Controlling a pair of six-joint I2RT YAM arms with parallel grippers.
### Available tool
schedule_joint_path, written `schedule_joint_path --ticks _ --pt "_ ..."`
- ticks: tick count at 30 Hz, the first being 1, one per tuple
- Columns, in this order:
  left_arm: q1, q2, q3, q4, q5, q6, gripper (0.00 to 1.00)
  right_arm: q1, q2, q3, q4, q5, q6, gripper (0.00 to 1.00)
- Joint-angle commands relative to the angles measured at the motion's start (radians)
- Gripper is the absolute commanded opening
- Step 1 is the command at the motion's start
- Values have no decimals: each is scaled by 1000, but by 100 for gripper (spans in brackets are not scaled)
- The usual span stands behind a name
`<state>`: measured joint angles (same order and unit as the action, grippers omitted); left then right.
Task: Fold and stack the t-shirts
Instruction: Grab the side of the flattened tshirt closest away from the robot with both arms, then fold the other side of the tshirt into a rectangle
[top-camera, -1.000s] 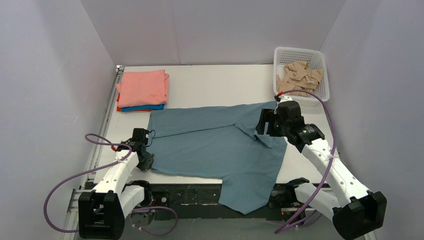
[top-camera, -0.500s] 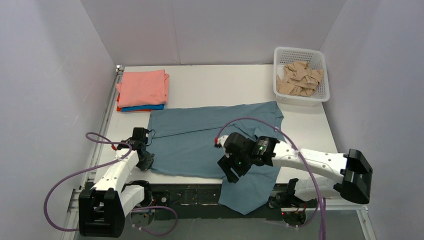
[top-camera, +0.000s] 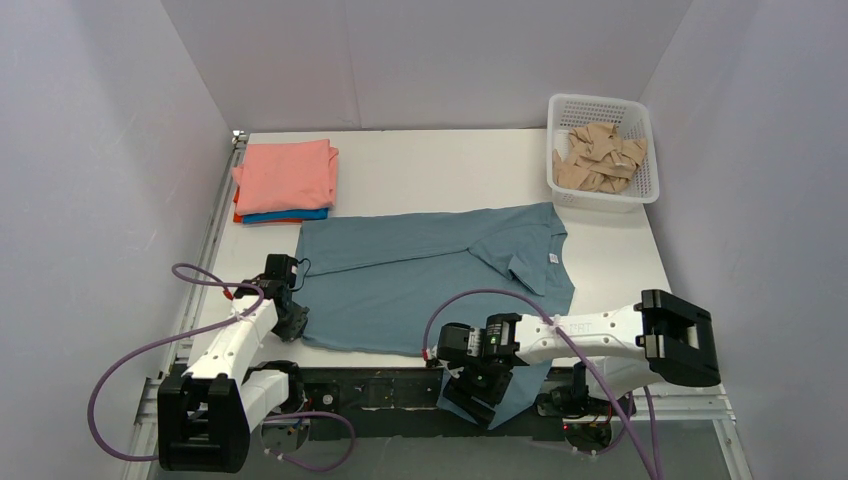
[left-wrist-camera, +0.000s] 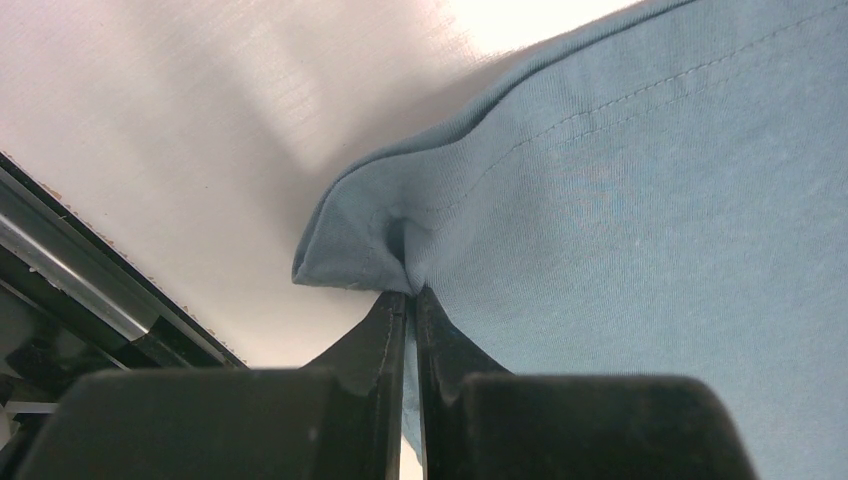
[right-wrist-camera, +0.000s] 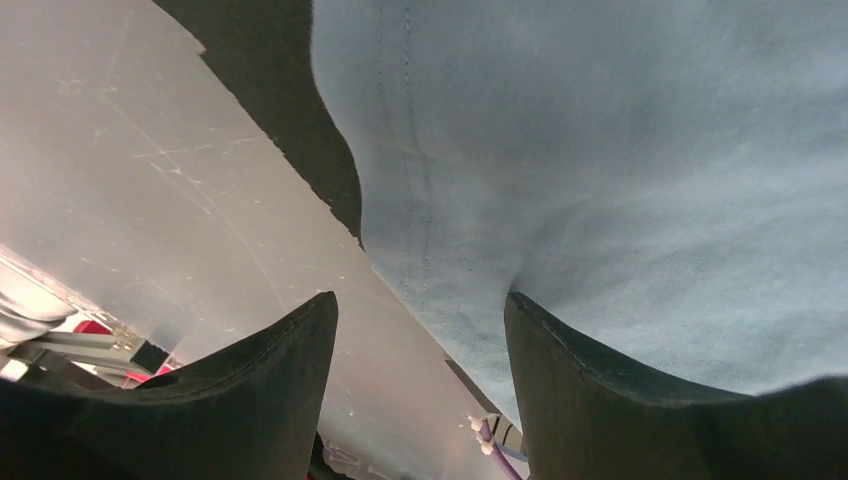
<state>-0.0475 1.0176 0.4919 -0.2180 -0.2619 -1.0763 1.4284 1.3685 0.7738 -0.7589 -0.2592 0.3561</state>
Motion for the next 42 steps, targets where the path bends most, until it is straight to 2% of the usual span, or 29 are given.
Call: schedule_joint_path --ticks 1,4,10,12,15,16,17,24,34,42 --pt "5 28 -18 -158 16 10 0 25 14 -17 7 26 33 70" --pt "5 31 -15 -157 14 14 0 34 43 -24 -8 141 68 69" --pt "5 34 -14 -157 7 15 0 74 84 -4 -27 216 106 59" --pt "5 37 -9 -157 8 18 0 78 100 10 -39 225 114 49" --pt "4 36 -2 -159 9 24 0 78 101 7 -31 229 126 21" --pt "4 36 0 -161 7 26 0 78 96 4 -27 230 125 6" --pt "5 35 0 -164 5 27 0 78 87 0 -18 234 130 1" --pt "5 -9 12 -193 16 31 0 18 30 67 -132 424 166 1" --pt "5 -45 103 -278 15 34 0 -244 -154 158 -169 470 116 1" --pt "5 28 196 -298 2 10 0 -461 -145 283 -127 574 -11 1"
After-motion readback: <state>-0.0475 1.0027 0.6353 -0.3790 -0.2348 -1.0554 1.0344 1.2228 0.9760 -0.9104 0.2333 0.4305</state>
